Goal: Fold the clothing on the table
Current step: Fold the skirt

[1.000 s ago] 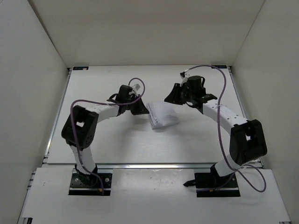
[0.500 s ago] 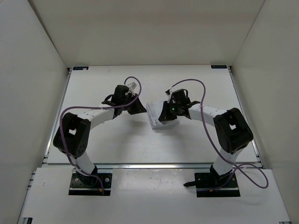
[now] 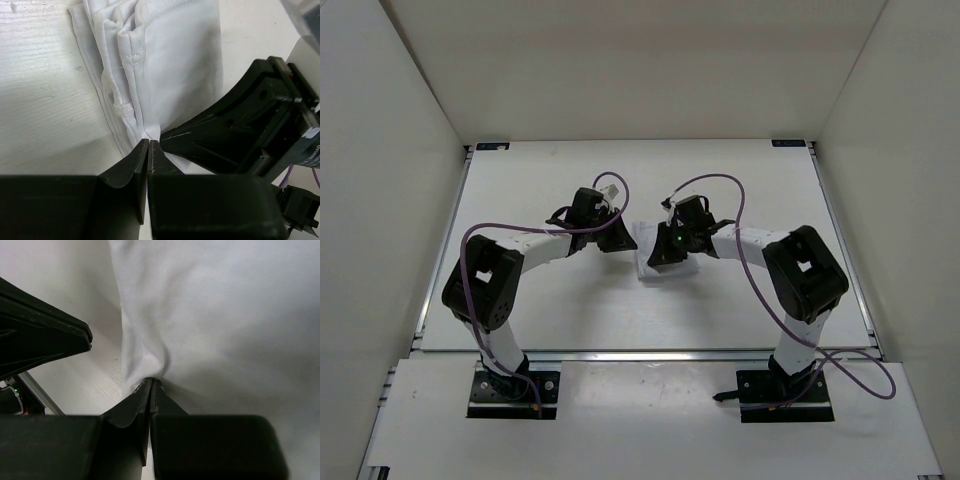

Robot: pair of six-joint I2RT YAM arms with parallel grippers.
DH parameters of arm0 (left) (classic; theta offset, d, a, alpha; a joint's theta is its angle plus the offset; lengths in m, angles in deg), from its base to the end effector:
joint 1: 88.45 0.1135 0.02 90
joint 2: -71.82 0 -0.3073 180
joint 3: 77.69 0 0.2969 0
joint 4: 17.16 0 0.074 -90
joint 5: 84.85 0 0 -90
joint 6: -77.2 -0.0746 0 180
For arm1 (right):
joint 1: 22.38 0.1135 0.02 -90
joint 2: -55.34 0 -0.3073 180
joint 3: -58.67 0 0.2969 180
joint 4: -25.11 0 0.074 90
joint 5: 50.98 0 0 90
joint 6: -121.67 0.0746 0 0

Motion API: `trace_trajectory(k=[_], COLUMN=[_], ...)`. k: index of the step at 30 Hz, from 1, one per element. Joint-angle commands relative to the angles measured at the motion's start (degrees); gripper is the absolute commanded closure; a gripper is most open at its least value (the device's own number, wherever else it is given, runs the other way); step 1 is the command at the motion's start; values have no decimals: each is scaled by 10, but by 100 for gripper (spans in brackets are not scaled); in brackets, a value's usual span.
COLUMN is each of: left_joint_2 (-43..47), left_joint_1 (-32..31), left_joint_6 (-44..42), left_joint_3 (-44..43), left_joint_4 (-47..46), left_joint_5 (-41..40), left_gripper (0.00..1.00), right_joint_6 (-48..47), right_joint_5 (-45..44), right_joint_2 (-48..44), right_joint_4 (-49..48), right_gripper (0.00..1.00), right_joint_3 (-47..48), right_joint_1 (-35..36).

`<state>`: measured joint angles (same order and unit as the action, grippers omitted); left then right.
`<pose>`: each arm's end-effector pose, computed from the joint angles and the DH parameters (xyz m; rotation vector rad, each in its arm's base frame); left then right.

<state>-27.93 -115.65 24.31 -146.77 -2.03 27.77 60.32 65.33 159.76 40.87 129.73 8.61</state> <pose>0.3667 -0.2207 0.1625 -0.0138 2.5268 -0.9707 0.3573 0.2532 0.1413 -0.2758 2.5607 0.9958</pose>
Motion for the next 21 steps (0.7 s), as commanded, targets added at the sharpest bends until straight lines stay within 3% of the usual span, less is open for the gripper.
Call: trace_trajectory(k=[1,5,9,14,21], left_joint_2=[20,38,25,-30,-89], left_joint_1=[3,-5,-41,-75,-81], left_joint_6=[-1,-14,-56,-79,-77], left_joint_3=[-2,-20,-62,-113,-137], left_joint_4=[7,19,65,62,65], left_joint_5=[12,1,-65,-121,-138], left_gripper=[85,85,100,100,100], right_joint_6=[-3,-14,-69,-120,-111], right_joint_5=[-4,-15,-49,-58,-1], right_joint_2=[-57,-111,-130,-106,-70], right_joint_4=[-15,-8,41,75,2], right_gripper=[99,99,100,100,100], right_joint_3=[32,29,16,-5,-39], right_joint_1=[-16,-51,-99,-136,-133])
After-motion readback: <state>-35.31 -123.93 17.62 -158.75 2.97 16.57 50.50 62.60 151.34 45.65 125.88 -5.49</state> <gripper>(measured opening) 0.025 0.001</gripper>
